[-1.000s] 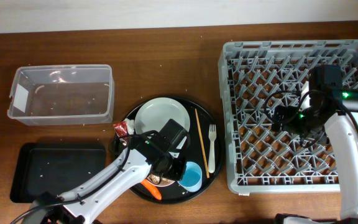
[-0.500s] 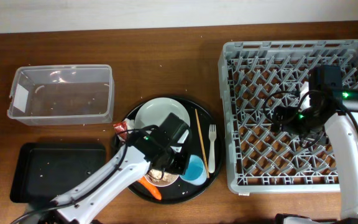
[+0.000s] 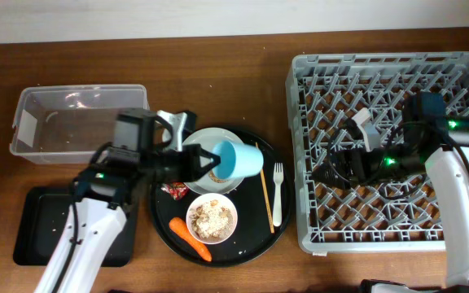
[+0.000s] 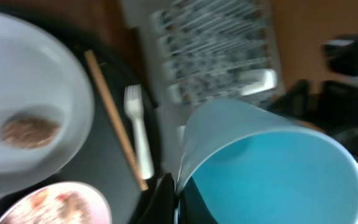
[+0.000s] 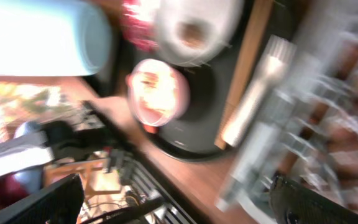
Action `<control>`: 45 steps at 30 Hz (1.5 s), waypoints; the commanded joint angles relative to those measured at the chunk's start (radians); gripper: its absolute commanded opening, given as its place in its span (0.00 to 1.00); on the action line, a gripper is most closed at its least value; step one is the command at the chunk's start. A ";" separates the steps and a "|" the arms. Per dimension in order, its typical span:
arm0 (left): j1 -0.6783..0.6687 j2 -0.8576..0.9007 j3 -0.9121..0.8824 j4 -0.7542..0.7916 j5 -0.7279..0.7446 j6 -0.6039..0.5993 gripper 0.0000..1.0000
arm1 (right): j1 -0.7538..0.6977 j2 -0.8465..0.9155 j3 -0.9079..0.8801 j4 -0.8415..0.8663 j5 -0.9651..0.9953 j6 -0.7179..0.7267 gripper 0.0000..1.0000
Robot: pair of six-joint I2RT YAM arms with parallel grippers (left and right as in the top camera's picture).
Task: Sort waste into correct bins and load items into the dishwasher rack
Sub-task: 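Grasp the blue cup with the left gripper and lift it, then pass the blue cup from the left gripper to the right gripper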
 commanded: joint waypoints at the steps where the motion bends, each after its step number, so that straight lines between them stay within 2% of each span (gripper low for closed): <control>1: 0.048 -0.011 0.019 0.043 0.252 0.005 0.00 | -0.003 -0.015 0.019 -0.009 -0.281 -0.151 0.98; 6: 0.049 -0.011 0.019 0.105 0.320 -0.015 0.00 | -0.002 -0.015 0.019 -0.012 -0.372 -0.150 0.98; 18: 0.047 -0.011 0.019 0.133 0.319 -0.060 0.00 | 0.061 -0.014 0.019 -0.016 -0.385 -0.142 0.98; 26: 0.015 -0.011 0.019 0.177 0.314 -0.100 0.00 | 0.064 -0.011 0.019 -0.016 -0.475 -0.139 0.98; 33: -0.007 -0.010 0.019 0.240 0.307 -0.161 0.00 | 0.086 -0.011 0.019 -0.015 -0.517 -0.140 0.98; 39: -0.059 -0.010 0.019 0.341 0.313 -0.287 0.00 | 0.153 -0.011 0.019 0.010 -0.546 -0.140 0.98; 42: -0.085 -0.010 0.019 0.350 0.315 -0.310 0.00 | 0.167 -0.011 0.019 0.031 -0.570 -0.140 1.00; 45: -0.118 -0.010 0.019 0.350 0.315 -0.329 0.00 | 0.167 -0.011 0.019 0.047 -0.581 -0.140 0.96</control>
